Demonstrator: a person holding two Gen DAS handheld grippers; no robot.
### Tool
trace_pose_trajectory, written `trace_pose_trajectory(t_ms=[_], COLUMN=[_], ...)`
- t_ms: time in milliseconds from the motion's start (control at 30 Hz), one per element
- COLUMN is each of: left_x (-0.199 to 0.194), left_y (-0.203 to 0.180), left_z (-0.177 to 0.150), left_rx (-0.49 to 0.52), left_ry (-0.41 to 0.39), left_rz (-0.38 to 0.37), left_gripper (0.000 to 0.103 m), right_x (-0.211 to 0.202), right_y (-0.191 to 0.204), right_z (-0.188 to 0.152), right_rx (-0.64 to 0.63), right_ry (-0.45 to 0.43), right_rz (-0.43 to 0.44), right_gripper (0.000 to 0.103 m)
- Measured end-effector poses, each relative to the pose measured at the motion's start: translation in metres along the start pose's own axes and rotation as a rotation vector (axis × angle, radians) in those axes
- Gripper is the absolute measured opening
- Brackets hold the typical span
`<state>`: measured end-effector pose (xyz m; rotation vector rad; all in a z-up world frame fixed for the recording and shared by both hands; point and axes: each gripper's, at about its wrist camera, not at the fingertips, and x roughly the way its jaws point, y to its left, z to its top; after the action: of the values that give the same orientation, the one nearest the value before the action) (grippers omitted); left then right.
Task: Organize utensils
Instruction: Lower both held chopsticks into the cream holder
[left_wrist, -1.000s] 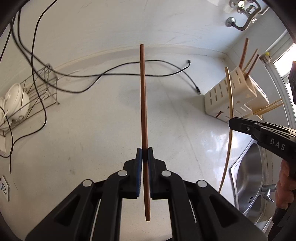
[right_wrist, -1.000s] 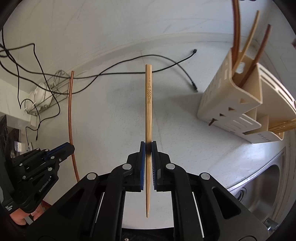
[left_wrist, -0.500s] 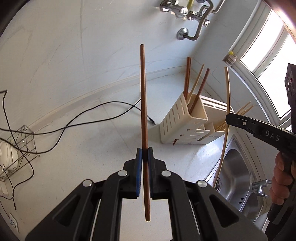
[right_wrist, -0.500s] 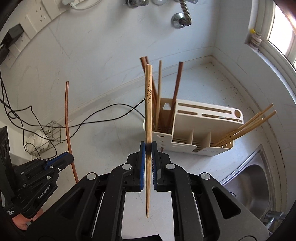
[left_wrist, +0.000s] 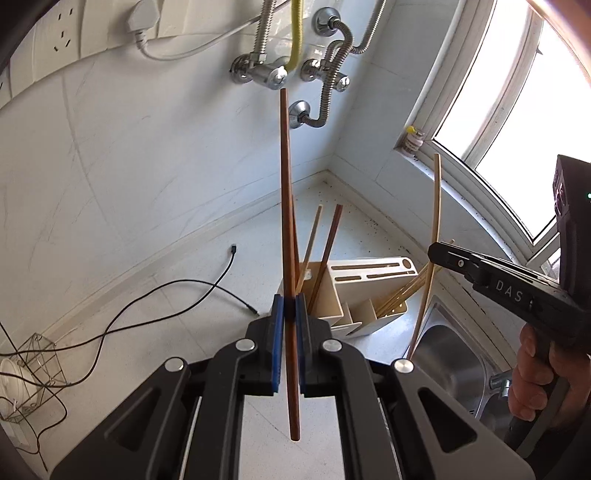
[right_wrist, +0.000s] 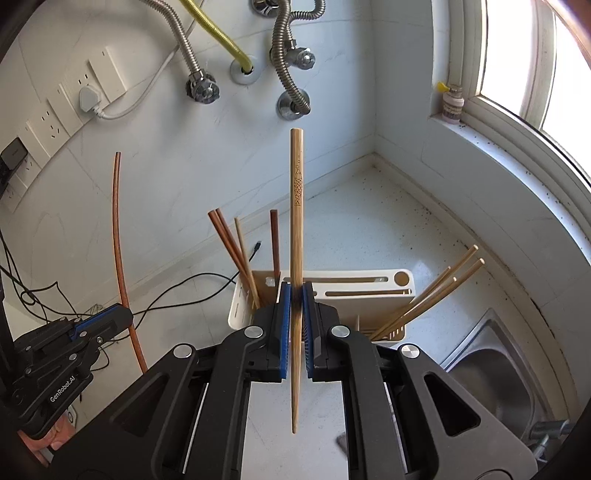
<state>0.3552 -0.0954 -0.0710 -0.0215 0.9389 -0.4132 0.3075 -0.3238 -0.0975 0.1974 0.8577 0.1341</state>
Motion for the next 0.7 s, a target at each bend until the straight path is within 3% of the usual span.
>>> trace_pose_trajectory(t_ms=[467,700], left_x=[0.038,0.053], left_y=[-0.028,-0.036], left_z=[0.034,0.046], left_rx=[0.017,0.073], left_ry=[-0.065,-0.168], left_rz=[-0.069,-0.035], left_gripper=[0.006,0.006], right_x=[0.004,0.011], right_y=[-0.046,-0.063], right_z=[0.02,0.024], right_rx=[0.048,0.064], right_ry=[-0.156,-0.215], right_rz=[-0.047,-0.049], right_gripper=[0.006,0.006])
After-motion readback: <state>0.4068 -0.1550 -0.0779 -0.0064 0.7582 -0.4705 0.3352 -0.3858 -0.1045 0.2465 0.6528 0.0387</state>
